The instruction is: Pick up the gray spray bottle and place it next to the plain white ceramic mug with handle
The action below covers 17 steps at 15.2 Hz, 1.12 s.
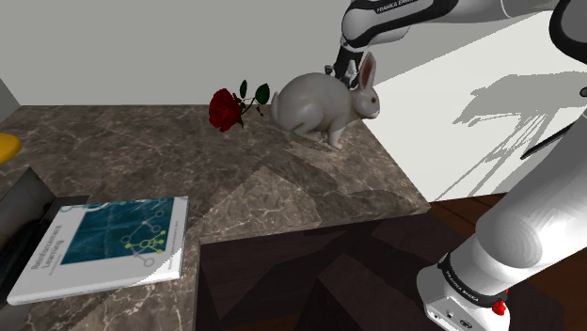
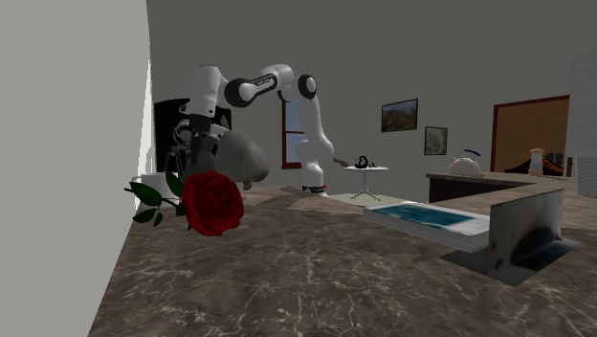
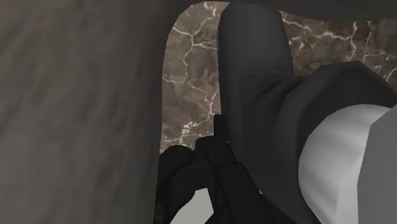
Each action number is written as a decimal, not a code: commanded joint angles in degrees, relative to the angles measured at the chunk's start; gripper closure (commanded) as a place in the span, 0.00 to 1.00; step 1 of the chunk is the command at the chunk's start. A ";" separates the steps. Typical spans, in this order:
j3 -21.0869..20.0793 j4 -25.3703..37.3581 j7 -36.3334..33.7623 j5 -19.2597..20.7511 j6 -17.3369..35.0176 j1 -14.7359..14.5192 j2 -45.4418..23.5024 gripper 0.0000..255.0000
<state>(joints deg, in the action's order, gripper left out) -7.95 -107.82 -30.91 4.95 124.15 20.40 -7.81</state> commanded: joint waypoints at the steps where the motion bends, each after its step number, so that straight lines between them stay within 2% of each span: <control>1: -0.10 -1.77 0.05 0.02 -1.67 -0.17 -3.22 1.00; 3: -0.06 -1.77 0.05 0.01 -1.67 -0.21 -3.21 1.00; 4: -0.27 -4.39 -0.42 -0.11 -1.25 -0.41 -1.01 0.00; 5: -0.55 -7.26 -1.11 -0.15 -0.22 -0.72 0.77 0.00; 6: -0.59 -4.36 -1.52 0.33 -0.99 -0.94 -1.47 0.00; 7: -0.72 -1.36 -1.50 0.26 -4.04 -1.10 -1.49 0.00; 8: -0.83 1.02 -2.36 0.96 -4.02 -1.53 -3.97 0.00; 9: -0.07 -1.77 0.05 0.01 -1.67 -0.20 -3.21 0.00; 13: -0.25 2.22 0.49 -0.66 -8.27 -0.30 -0.57 0.00; 17: -0.25 2.22 0.49 -0.66 -8.27 -0.30 -0.57 0.00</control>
<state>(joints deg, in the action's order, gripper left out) -8.21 -105.61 -30.44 4.31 116.07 20.09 -8.43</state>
